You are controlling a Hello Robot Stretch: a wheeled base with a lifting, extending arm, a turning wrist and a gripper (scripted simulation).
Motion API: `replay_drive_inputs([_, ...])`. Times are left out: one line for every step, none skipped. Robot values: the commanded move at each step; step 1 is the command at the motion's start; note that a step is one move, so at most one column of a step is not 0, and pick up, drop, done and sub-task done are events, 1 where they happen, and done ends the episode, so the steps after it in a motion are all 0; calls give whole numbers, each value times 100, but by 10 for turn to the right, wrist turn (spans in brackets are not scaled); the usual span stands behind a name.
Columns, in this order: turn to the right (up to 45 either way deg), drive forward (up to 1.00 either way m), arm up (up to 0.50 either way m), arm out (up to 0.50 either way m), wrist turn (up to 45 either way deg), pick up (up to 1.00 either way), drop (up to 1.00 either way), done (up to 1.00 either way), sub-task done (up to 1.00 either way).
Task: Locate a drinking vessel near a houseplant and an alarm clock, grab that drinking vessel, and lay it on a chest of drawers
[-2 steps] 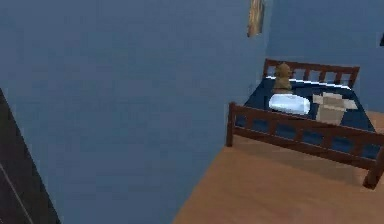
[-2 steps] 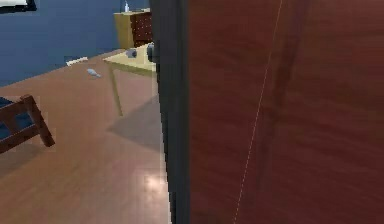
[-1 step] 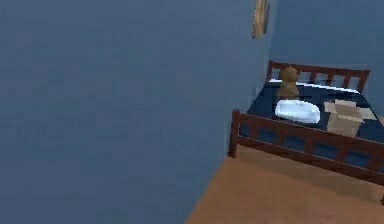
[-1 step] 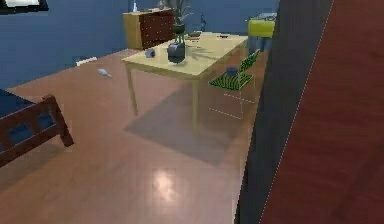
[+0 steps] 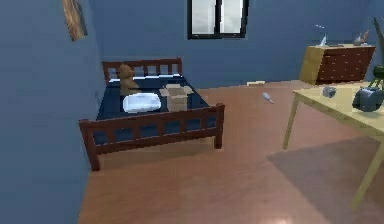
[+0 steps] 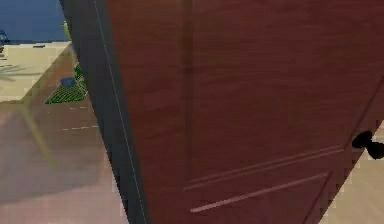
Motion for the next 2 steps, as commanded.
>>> replay_drive_inputs([240, 0, 0, 0, 0, 0, 0, 0, 0])
replay_drive_inputs([0, 20, 0, 0, 0, 0, 0, 0, 0])
